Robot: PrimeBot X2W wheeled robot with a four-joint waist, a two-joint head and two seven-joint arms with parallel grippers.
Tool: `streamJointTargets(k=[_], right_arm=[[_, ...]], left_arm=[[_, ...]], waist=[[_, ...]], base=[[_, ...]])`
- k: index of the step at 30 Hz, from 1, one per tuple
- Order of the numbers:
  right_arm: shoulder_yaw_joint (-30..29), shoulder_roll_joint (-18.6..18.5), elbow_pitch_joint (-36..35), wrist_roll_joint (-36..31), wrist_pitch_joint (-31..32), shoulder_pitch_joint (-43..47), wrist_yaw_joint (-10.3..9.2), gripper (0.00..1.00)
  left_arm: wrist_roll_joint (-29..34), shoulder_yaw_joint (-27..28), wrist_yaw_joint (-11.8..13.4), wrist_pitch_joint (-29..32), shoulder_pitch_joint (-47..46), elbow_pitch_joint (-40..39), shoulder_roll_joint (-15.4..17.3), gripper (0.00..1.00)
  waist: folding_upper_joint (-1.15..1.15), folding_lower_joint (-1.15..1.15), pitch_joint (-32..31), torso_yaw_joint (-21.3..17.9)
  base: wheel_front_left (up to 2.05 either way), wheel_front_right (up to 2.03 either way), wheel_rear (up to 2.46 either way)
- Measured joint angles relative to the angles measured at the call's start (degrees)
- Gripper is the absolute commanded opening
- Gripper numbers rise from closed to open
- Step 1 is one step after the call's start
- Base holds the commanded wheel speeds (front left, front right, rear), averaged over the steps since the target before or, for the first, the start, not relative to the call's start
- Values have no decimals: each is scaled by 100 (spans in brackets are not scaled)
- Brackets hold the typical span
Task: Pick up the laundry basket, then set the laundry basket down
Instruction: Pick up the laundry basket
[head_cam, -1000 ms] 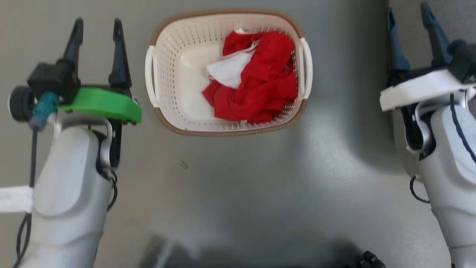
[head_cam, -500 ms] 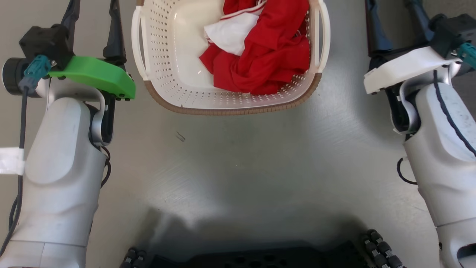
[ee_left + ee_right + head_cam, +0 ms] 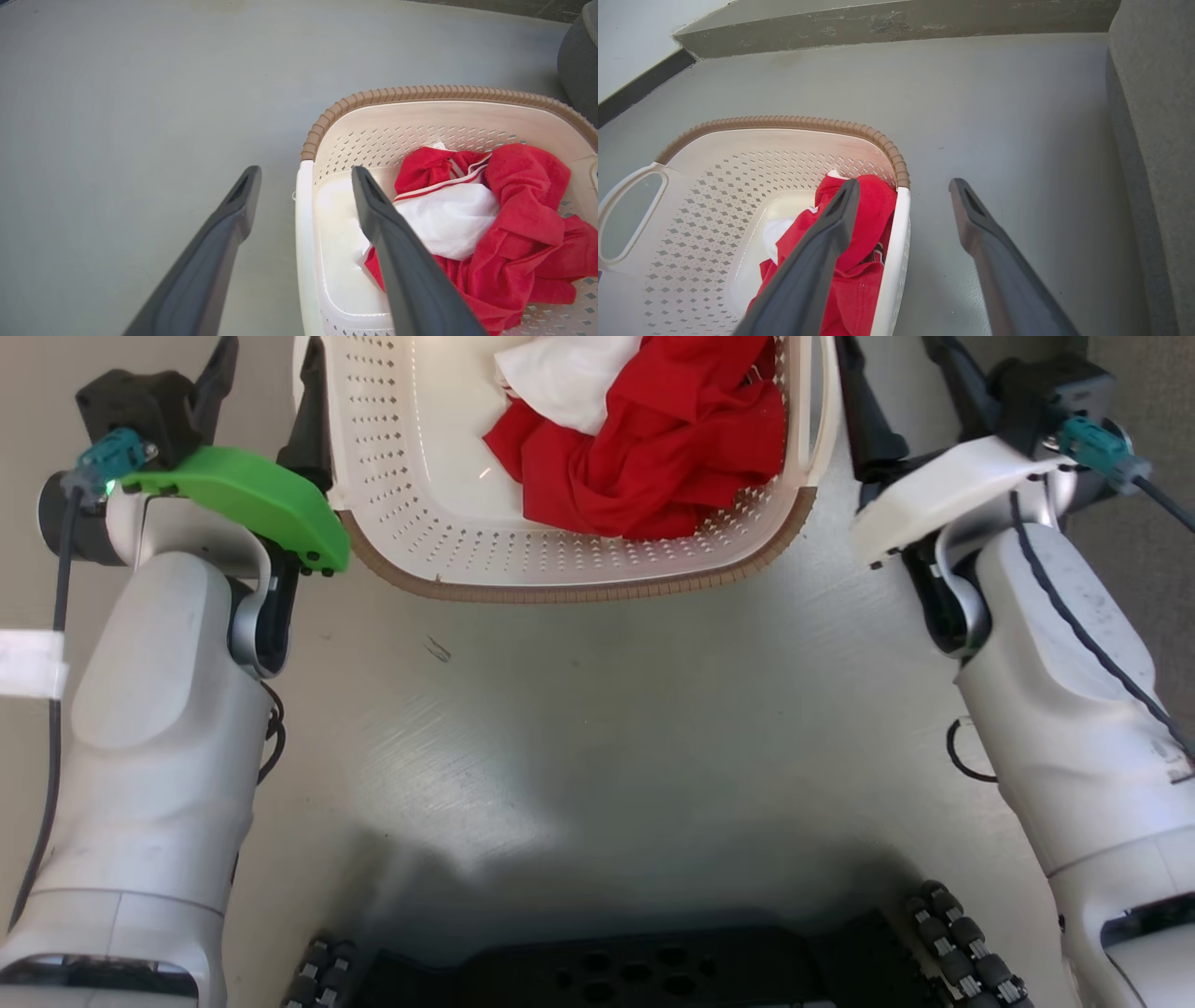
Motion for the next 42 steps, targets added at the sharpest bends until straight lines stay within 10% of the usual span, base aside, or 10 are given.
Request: streamJointTargets(k=[21,22,42], right_arm=[[385,166,1104,152,33,-636,190,100],[386,166,1135,153,33,-654,192,0],[434,352,1886,345,25,-809,293,0]], left_arm=[[-169,-96,-198,359,-732,1216,-30,96],[-179,-98,-201,359,-750,1270,-33,0],[-405,-223,-297,24,-889,2054,-260,0]], waist=[[0,0,507,-83],[0,0,513,-84],[0,0,135,-114]], base=[[0,0,0],[0,0,0],[0,0,0]])
